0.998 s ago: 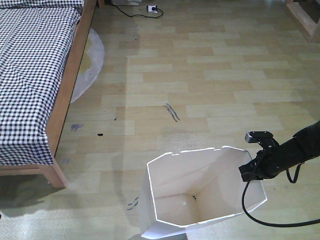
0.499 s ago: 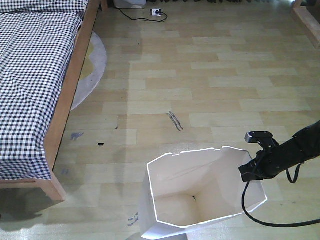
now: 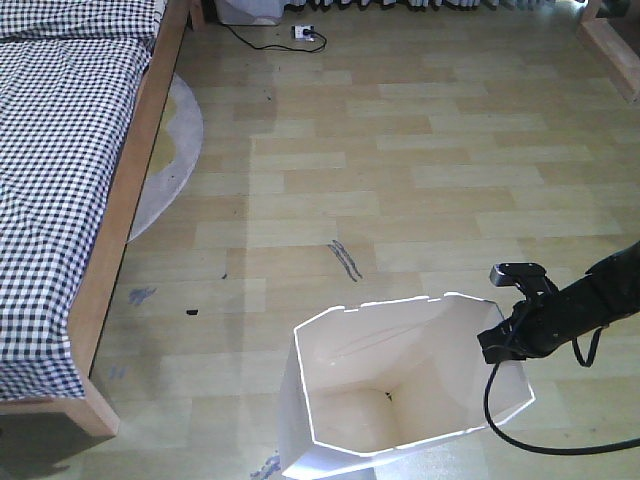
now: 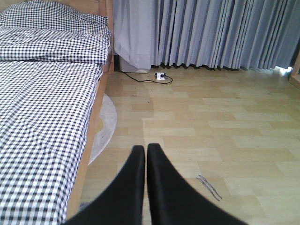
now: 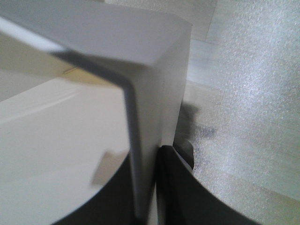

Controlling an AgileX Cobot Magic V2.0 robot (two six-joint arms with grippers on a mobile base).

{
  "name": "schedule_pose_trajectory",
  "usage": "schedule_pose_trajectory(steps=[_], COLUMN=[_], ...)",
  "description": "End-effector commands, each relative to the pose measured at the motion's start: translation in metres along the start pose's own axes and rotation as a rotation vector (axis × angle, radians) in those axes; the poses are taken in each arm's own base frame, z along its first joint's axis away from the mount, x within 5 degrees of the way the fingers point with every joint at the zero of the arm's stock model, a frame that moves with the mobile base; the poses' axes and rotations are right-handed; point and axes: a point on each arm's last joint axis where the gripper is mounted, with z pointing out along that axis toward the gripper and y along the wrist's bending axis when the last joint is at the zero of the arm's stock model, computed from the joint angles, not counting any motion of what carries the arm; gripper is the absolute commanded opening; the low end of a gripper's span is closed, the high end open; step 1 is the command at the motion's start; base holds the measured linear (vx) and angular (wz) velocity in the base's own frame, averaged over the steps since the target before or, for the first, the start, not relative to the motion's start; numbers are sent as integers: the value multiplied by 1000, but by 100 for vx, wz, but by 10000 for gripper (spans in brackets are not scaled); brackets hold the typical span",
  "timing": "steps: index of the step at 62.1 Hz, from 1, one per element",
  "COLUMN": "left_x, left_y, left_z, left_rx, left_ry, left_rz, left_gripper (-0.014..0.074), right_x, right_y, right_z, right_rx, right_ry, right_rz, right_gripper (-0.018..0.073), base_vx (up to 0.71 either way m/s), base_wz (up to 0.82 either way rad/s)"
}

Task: Move trash bin to bedside with robot
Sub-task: 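Drive forward along the bed holding the bin with the right gripper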

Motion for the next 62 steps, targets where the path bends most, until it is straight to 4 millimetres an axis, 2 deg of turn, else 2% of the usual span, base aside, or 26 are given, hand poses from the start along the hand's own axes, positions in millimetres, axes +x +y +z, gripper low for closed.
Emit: schedule_pose_trajectory(steps=[1, 62], left_x=[-3, -3], left_y=[0, 0], left_z=[0, 0], left_rx=[4, 4], left_ry=[-72, -72], left_rz=[-10, -10], left_gripper=[-6, -6], right_x=[-16, -16], right_y=[19, 19], right_z=[-25, -25], right_rx=[-142, -142], right_ry=[-71, -71], right_rz=[2, 2], right_gripper=[-5, -5], base_vx=[18, 20], base_wz=[-3, -1])
